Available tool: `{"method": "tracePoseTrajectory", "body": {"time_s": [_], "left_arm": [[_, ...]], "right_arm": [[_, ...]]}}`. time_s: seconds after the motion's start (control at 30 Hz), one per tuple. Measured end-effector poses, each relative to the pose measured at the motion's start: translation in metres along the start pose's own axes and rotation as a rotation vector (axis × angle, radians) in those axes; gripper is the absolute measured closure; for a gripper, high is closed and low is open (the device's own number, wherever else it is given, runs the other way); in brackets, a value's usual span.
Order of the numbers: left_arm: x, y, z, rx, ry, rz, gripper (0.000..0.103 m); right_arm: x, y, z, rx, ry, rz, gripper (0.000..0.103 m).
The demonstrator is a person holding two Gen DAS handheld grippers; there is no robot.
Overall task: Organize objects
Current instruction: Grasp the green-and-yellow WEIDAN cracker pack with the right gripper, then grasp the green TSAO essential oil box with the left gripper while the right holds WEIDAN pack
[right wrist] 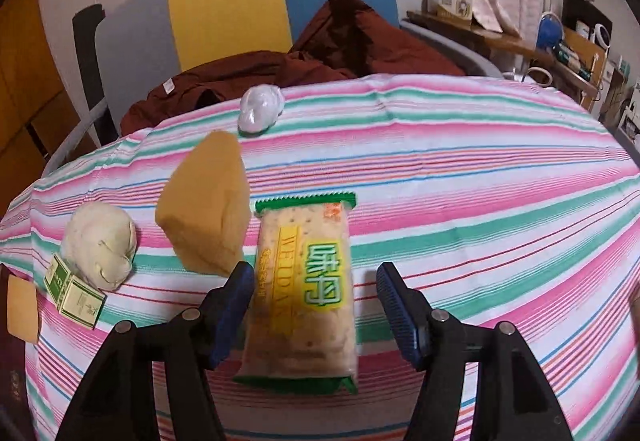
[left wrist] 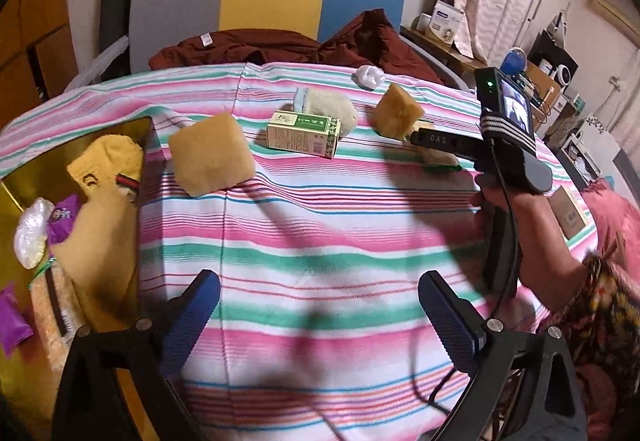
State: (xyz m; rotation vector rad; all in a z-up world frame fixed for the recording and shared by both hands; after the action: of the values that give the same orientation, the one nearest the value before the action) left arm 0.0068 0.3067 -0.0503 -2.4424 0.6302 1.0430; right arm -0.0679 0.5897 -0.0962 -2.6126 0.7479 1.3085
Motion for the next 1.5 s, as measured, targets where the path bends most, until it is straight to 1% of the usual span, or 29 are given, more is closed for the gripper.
{"method": "tracePoseTrajectory", "body": {"time_s": [0.07,0.13,0.23,0.3,0.4,0.57,0.67,0.83,0.93,0.97,1.03,1.07,1.1,1.13,1.17,1.27,1.5], "left_arm": [[-0.003,-0.002,0.008,-0.008,0.011,-0.014,0.003],[-0.006,-0.004,0.016,-0.030,0.026,-0.025,0.003],[-0.014,-0.008,0.025,-0.031,0.040,-0.039,0.003],[-0.025,-0.013,0.031,-0.044,0.022,-0.024,0.001],[-0.041,-0.018,0.044,-0.081,-0.011,0.011,0.000],[-0.068,-0.022,0.083,-0.125,-0.014,0.059,0.000],[-0.076,-0.020,0.108,-0.151,-0.003,0.092,0.000],[-0.079,-0.010,0.140,-0.223,0.029,0.142,0.000],[-0.079,-0.006,0.149,-0.205,0.024,0.141,0.000],[-0.079,-0.008,0.150,-0.187,0.015,0.147,0.000],[-0.079,-0.010,0.152,-0.147,-0.008,0.156,0.005],[-0.079,-0.012,0.153,-0.135,-0.010,0.153,0.009],[-0.078,-0.013,0.155,-0.114,-0.007,0.145,0.017],[-0.077,-0.013,0.157,-0.100,-0.005,0.141,0.022],[-0.076,-0.014,0.158,-0.097,-0.007,0.143,0.029],[-0.074,-0.018,0.156,-0.097,-0.043,0.165,0.029],[-0.062,-0.027,0.144,-0.137,-0.096,0.209,0.030]], "right_arm": [[0.001,0.002,-0.001,0.014,-0.011,-0.009,0.054],[0.002,0.002,-0.004,0.035,-0.023,-0.014,0.055],[0.003,-0.001,-0.009,0.071,-0.013,-0.003,0.055],[0.007,-0.006,-0.017,0.095,0.010,-0.001,0.055],[0.016,-0.016,-0.031,0.138,0.010,-0.010,0.055],[0.026,-0.038,-0.040,0.128,-0.031,0.077,0.055],[0.028,-0.034,-0.040,0.149,-0.049,0.055,0.055],[0.028,-0.031,-0.039,0.164,-0.061,0.040,0.055],[0.029,-0.031,-0.039,0.165,-0.069,0.040,0.055],[0.030,-0.031,-0.039,0.166,-0.071,0.038,0.055],[0.030,-0.031,-0.039,0.169,-0.074,0.035,0.055],[0.030,-0.030,-0.039,0.171,-0.076,0.033,0.055],[0.031,-0.030,-0.038,0.173,-0.077,0.031,0.055],[0.031,-0.030,-0.039,0.174,-0.079,0.030,0.055],[0.031,-0.030,-0.039,0.174,-0.081,0.030,0.055],[0.032,-0.031,-0.040,0.173,-0.084,0.032,0.055],[0.033,-0.030,-0.040,0.185,-0.094,0.023,0.055]]}}
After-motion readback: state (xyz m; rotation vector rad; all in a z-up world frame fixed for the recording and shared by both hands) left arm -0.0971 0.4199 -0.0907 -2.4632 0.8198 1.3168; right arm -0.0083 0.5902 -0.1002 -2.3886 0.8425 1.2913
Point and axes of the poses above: each gripper's, at about its wrist camera, not at the fingertips, and z roughly the way its jaws point, y to its left, x to its underside, the point moved 1 cm from there along z, roughly the way its jaws point, and after that the axes turned 12 degrees about -y, right-handed, at the moved point
